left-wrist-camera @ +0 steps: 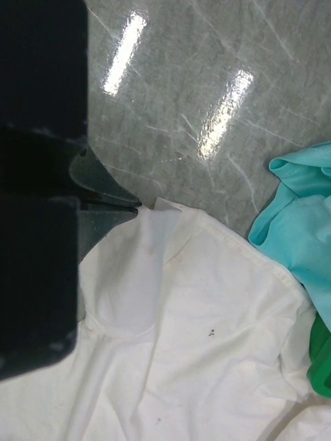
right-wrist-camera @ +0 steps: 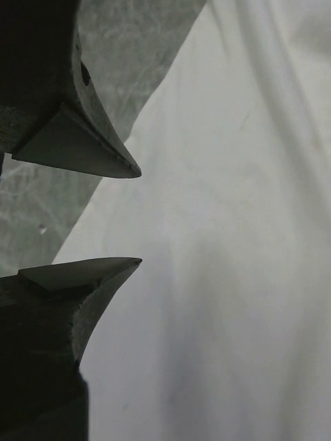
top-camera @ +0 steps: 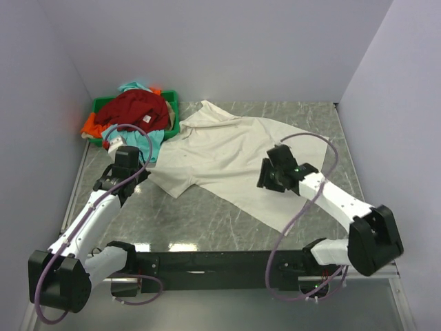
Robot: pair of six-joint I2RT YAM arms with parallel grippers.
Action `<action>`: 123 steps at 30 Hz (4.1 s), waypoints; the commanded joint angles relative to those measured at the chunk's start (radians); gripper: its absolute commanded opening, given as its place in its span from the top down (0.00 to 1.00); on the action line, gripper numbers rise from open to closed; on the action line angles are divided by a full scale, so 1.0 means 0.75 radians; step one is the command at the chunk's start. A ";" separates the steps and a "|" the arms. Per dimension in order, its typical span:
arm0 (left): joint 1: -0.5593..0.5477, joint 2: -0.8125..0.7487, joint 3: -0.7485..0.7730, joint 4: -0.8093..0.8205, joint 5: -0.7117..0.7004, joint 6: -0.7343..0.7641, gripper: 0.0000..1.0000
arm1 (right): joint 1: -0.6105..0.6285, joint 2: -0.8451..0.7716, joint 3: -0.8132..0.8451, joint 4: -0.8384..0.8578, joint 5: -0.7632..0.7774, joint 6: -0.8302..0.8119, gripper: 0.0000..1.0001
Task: Fold and stack the t-shirts
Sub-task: Fold the tshirt
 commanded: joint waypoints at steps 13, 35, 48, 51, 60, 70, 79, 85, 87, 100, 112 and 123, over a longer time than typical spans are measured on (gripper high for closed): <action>0.007 -0.036 -0.027 0.131 0.177 0.062 0.99 | 0.006 -0.418 -0.314 -0.545 0.228 0.385 0.46; -0.011 -0.071 -0.036 0.160 0.278 0.068 1.00 | 0.018 -0.404 -0.461 -0.566 0.126 0.463 0.66; -0.028 -0.075 -0.031 0.139 0.241 0.066 1.00 | 0.061 -0.359 -0.494 -0.509 0.183 0.512 0.66; -0.032 -0.077 -0.031 0.135 0.233 0.066 1.00 | 0.073 -0.367 -0.492 -0.509 0.195 0.522 0.79; -0.058 -0.106 -0.013 0.092 0.200 0.049 1.00 | 0.120 -0.418 -0.374 -0.670 0.185 0.477 1.00; -0.087 -0.169 -0.005 0.002 0.196 0.008 1.00 | 0.167 -0.547 -0.159 -0.993 0.222 0.428 1.00; -0.110 -0.276 -0.064 -0.051 0.227 -0.061 1.00 | 0.169 -0.645 -0.063 -1.159 0.277 0.398 1.00; -0.167 -0.331 -0.095 -0.081 0.216 -0.114 1.00 | 0.169 -0.719 -0.050 -1.235 0.300 0.385 1.00; -0.201 -0.337 -0.111 -0.077 0.220 -0.129 1.00 | 0.169 -0.745 -0.050 -1.255 0.308 0.383 1.00; -0.427 -0.337 -0.117 -0.114 0.075 -0.243 1.00 | 0.169 -0.821 -0.040 -1.280 0.300 0.367 1.00; -0.425 -0.096 0.046 0.031 0.094 -0.137 1.00 | 0.139 -0.662 -0.050 -0.967 0.277 0.357 1.00; -0.302 0.188 0.216 0.170 0.228 0.002 1.00 | -0.274 -0.510 -0.124 -0.650 0.116 0.165 1.00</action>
